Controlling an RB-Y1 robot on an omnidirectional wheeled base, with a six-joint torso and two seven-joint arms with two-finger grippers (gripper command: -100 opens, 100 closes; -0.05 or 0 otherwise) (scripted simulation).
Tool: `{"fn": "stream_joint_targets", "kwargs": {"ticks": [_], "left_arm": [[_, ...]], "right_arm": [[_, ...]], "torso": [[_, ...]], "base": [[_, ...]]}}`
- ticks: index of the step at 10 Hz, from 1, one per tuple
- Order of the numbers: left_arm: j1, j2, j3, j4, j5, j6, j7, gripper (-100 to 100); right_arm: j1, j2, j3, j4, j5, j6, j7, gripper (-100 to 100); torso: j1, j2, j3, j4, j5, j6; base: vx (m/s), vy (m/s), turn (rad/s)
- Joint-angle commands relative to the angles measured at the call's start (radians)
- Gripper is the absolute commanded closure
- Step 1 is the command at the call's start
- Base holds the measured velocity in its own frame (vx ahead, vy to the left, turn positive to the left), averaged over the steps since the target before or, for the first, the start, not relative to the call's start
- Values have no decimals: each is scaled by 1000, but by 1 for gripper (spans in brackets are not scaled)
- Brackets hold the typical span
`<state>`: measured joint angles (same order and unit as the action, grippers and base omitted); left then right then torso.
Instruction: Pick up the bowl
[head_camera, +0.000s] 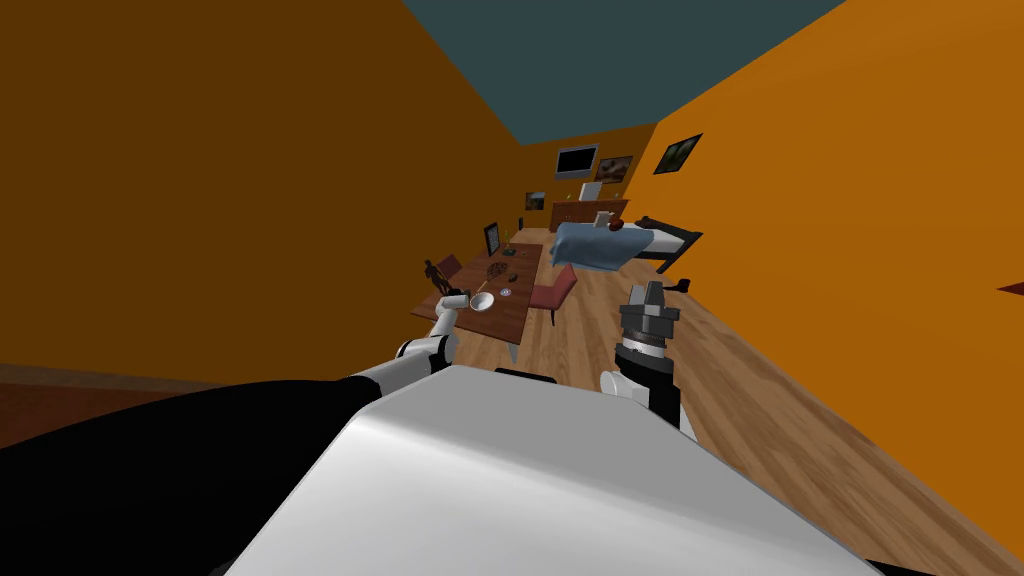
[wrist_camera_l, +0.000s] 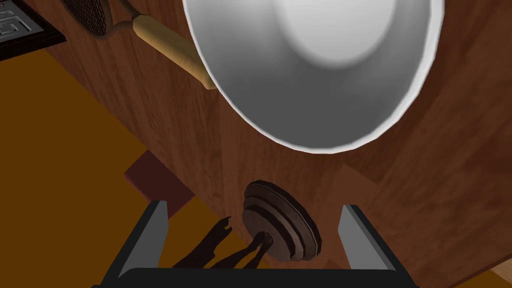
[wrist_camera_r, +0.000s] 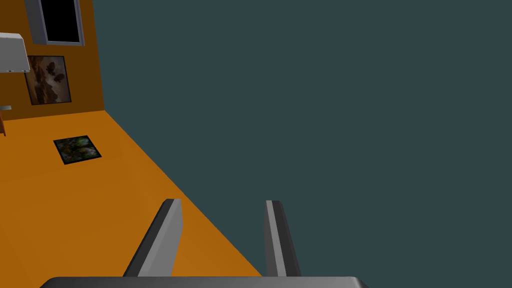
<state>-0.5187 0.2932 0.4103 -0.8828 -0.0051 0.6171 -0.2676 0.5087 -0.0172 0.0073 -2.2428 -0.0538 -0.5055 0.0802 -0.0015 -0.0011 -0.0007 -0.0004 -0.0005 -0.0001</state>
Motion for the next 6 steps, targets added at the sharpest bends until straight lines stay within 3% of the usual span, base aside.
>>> {"fn": "stream_joint_targets", "kwargs": {"ticks": [1, 5, 6], "left_arm": [[-27, 4, 12, 47, -1, 30, -7, -100], [-93, 12, 47, 188, 0, 102, -30, -100], [-93, 12, 47, 178, 0, 102, -30, -100]], "right_arm": [[0, 0, 0, 0, 0, 0, 0, 0], [0, 0, 0, 0, 0, 0, 0, 0], [0, 0, 0, 0, 0, 0, 0, 0]], "torso": [[0, 0, 0, 0, 0, 0], [-1, -1, -1, 0, 0, 0], [-1, -1, -1, 0, 0, 0]], "base": [[10, -38, 25], [24, -48, 23], [21, -21, 1]]}}
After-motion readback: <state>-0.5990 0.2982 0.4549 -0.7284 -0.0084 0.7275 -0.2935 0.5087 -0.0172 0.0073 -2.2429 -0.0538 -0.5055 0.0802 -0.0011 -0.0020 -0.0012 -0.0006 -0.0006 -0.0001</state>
